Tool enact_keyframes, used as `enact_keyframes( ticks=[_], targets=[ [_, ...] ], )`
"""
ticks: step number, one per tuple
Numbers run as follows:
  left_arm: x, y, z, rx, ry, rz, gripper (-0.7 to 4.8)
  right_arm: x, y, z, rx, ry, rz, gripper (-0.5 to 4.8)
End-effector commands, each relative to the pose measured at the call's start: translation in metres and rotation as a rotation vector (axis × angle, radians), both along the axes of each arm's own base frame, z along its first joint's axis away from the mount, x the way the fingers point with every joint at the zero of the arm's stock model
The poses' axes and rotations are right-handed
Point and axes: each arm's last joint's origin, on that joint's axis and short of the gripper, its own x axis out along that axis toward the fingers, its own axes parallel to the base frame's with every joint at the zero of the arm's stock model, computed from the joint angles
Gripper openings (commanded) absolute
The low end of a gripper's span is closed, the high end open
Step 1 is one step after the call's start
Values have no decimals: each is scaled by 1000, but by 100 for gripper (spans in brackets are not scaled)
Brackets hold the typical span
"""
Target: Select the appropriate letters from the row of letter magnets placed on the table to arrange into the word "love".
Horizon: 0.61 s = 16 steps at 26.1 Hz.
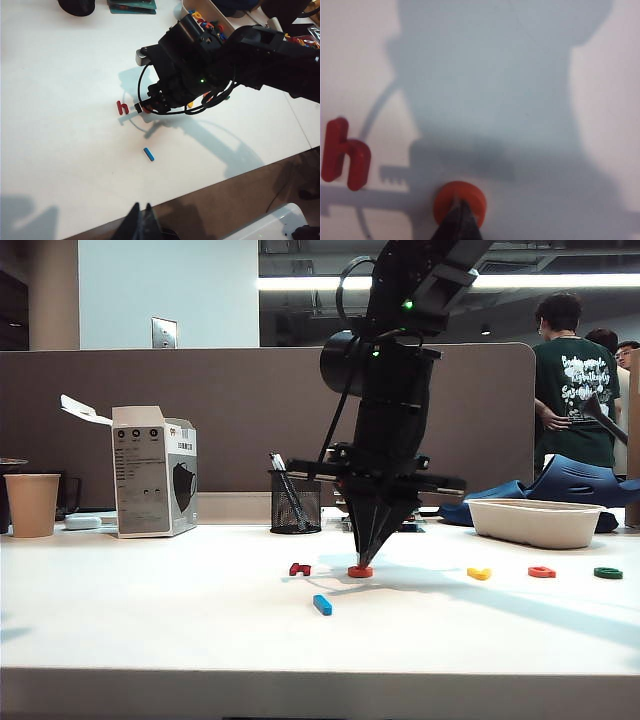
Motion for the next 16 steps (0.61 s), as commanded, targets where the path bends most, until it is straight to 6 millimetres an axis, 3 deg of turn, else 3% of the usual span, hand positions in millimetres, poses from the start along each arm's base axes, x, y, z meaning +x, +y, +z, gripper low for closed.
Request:
enact_keyframes(
  ticks=[1, 16],
  targets=[
    [-1, 1, 2, -4, -13, -6, -5, 1, 2, -2, 1, 2, 6, -2],
    [-1, 1, 2, 7, -22, -14, -5, -23, -4, -16, -58, 234, 33, -2]
  ],
)
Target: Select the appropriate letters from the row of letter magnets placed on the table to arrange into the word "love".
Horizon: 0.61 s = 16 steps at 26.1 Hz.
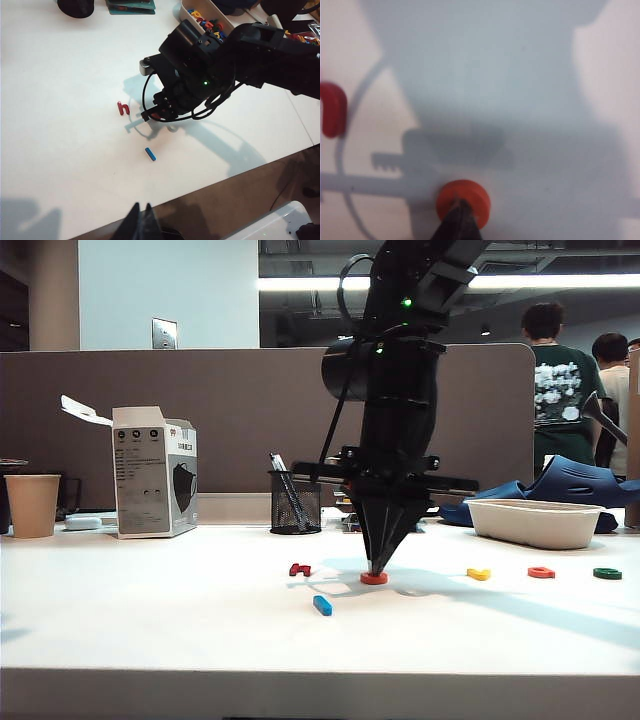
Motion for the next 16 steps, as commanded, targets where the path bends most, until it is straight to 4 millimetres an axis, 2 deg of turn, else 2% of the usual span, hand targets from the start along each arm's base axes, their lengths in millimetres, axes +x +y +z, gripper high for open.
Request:
enact_keyframes(
  ticks=[1, 7, 11, 16],
  targets=[
    [-1, 1, 2, -7, -12, -2, -5, -14, 1, -14, -24, 126, 24, -2],
    [-1, 1, 2, -8, -11, -2, -5, -39, 8, -17, -53, 113, 46, -2],
    [-1, 1, 2, -10, -10, -5, -5, -57, -6, -23, -65, 128, 7, -2],
    [-2, 1, 2, -5, -5, -5, -5, -70, -14, -19, -55, 117, -13, -2]
  ],
)
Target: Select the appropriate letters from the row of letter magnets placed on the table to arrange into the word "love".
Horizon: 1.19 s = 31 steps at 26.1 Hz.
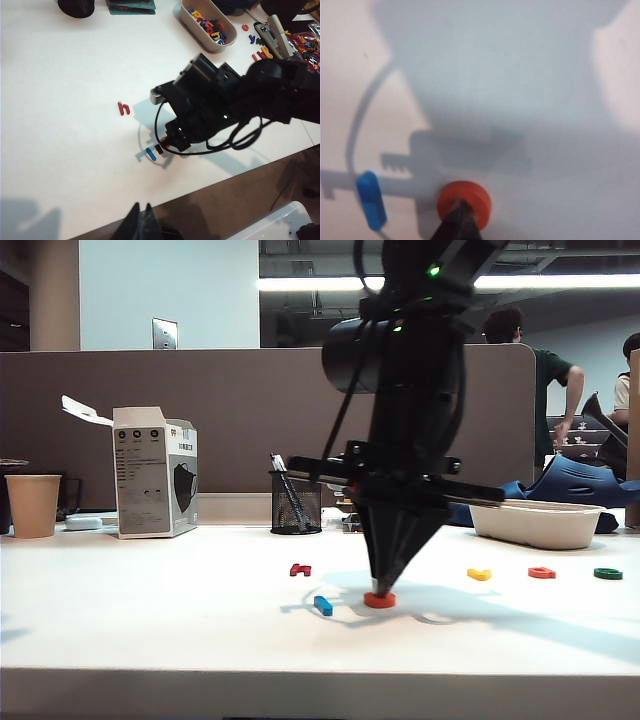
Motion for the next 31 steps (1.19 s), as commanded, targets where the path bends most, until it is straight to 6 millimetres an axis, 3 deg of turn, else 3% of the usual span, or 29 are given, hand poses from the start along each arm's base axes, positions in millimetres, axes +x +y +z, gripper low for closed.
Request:
enact_keyframes(
  ticks=[1, 11, 18, 23, 27, 30, 31],
  targets=[
    [-2, 1, 1, -4, -4, -5, -5, -13, -10, -11, -75, 70, -23, -2],
    [-2, 2, 0, 6, 6, -6, -5, -15, -11, 18, 3, -27, -48, -2],
    [-2, 2, 0, 6, 6, -5, -5, -16, -10, 25, 63, -23, -37, -2],
    [-2, 2, 0, 6, 6, -6, -5, -16, -13, 52, 136, -145, -45, -2],
    [-2, 2, 0, 6, 5, -5, -5, -15, -32, 81, 167, -261, -87, 1],
    [-2, 2, 0, 6, 6, -6, -5, -12, -64, 102, 161, -318, -133, 114],
    [-2, 2, 0, 6, 6, -6, -5, -11, -72, 105, 146, -326, -143, 117]
  ],
)
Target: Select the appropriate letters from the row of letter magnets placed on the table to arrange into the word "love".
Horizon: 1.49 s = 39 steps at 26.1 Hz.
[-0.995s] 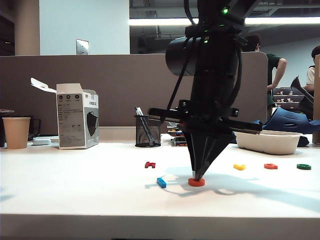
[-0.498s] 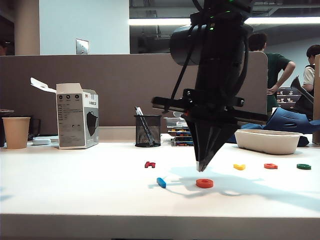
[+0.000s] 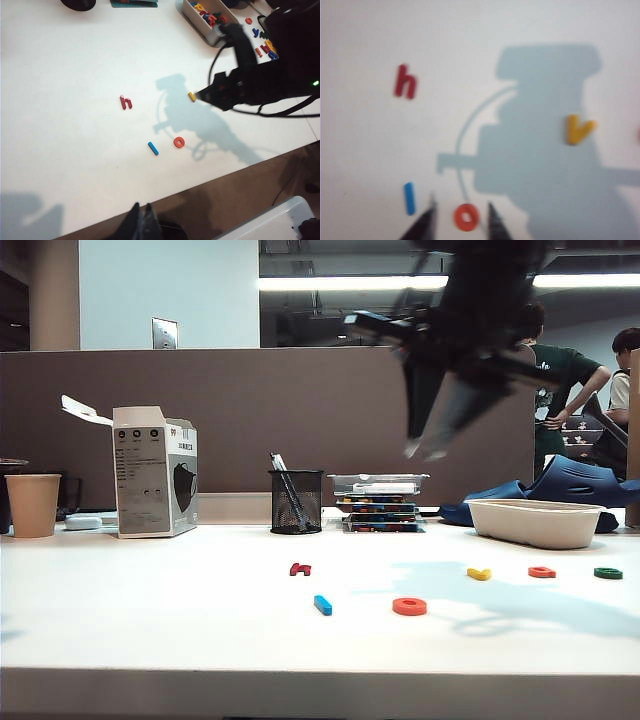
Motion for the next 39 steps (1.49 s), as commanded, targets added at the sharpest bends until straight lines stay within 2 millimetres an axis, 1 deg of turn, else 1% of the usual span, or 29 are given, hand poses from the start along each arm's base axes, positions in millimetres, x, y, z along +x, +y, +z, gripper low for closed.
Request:
enact_keyframes(
  ticks=[1, 5, 8, 10, 11, 13, 15, 18, 21, 22, 23, 24, 28, 31, 39],
  targets=[
    [-1, 1, 2, -8, -11, -5, -5, 1, -21, 9, -42, -24, -22, 117],
    [-1, 1, 2, -8, -11, -5, -5, 7, -50, 7, -179, -14, -26, 118],
    [-1, 1, 2, -7, -10, -5, -5, 10, -58, 5, -209, -12, -40, 123],
    [-1, 1, 2, -7, -10, -5, -5, 13, -62, 6, -207, -26, -39, 159],
    [-1, 1, 2, -7, -9, -5, -5, 14, -63, 6, -204, -33, -43, 168],
    [-1, 0, 2, -7, -10, -5, -5, 15, -62, 6, -190, -42, -27, 172],
    [-1, 0, 2, -7, -10, -5, -5, 18, -58, 3, -167, -43, 25, 172],
    [-1, 0, 2, -7, -10, -5, -5, 27, -53, -8, -110, -30, 102, 171],
    [-1, 0, 2, -7, -10, -5, -5, 36, -49, -25, -98, 4, 151, 171],
    [-1, 0, 2, -7, -10, -5, -5, 42, -46, -38, -122, 23, 193, 171],
    [-1, 0, 2, -7, -10, -5, -5, 45, -45, -44, -131, 28, 213, 171],
    [-1, 0, 2, -7, -10, -5, -5, 50, -43, -54, -132, 42, 252, 171],
    [-1, 0, 2, -8, -9, -4, -5, 58, -40, -77, -153, 71, 294, 171],
    [-1, 0, 2, -8, -9, -4, -5, 62, -39, -82, -165, 51, 328, 171],
    [-1, 0, 2, -9, -8, -3, -5, 69, -37, -80, -160, -26, 336, 171]
  ],
)
